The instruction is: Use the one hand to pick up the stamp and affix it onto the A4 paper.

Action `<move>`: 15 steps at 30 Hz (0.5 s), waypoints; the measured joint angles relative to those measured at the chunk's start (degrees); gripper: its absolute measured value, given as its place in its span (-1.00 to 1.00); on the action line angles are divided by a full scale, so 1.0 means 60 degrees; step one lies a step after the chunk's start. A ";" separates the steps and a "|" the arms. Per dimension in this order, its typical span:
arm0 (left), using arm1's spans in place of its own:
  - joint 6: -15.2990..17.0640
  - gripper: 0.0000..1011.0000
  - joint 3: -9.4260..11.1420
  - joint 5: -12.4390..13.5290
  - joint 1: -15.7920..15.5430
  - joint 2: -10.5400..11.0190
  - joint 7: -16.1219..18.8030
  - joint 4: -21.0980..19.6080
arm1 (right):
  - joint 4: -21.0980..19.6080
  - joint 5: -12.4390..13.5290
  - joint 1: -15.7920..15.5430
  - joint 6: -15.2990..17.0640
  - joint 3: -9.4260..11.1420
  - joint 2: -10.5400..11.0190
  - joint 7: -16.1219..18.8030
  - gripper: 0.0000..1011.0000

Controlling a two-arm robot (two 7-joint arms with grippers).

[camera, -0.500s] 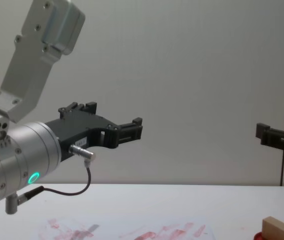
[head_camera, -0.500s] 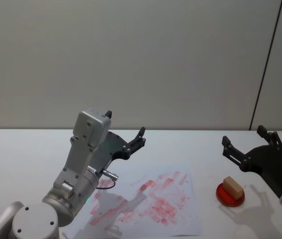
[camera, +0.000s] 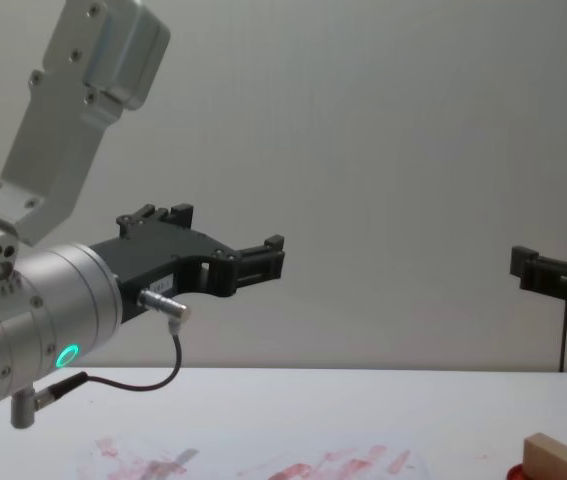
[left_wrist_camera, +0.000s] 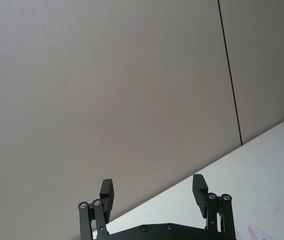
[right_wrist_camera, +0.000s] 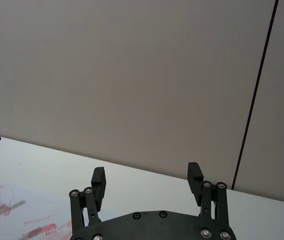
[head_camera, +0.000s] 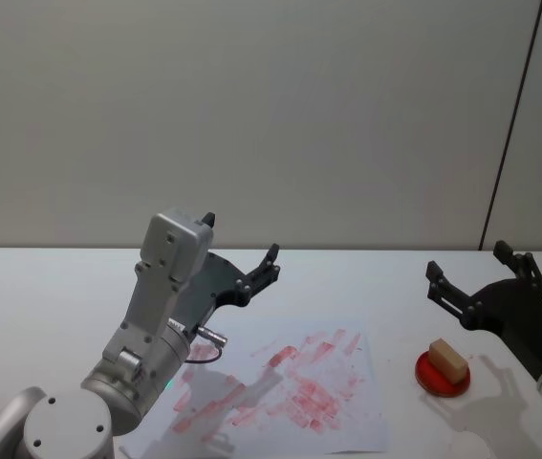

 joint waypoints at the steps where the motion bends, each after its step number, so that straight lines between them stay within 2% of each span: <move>1: 0.0000 0.98 0.0000 0.0000 0.0000 0.0000 0.0000 -0.0001 | -0.0001 -0.0001 0.0000 0.0000 0.0000 0.0000 0.0000 0.98; 15: 0.0000 0.98 0.0000 0.0000 0.0000 0.0000 0.0000 0.0000 | 0.0111 0.0022 0.0034 0.0110 0.0064 0.0065 0.0179 0.98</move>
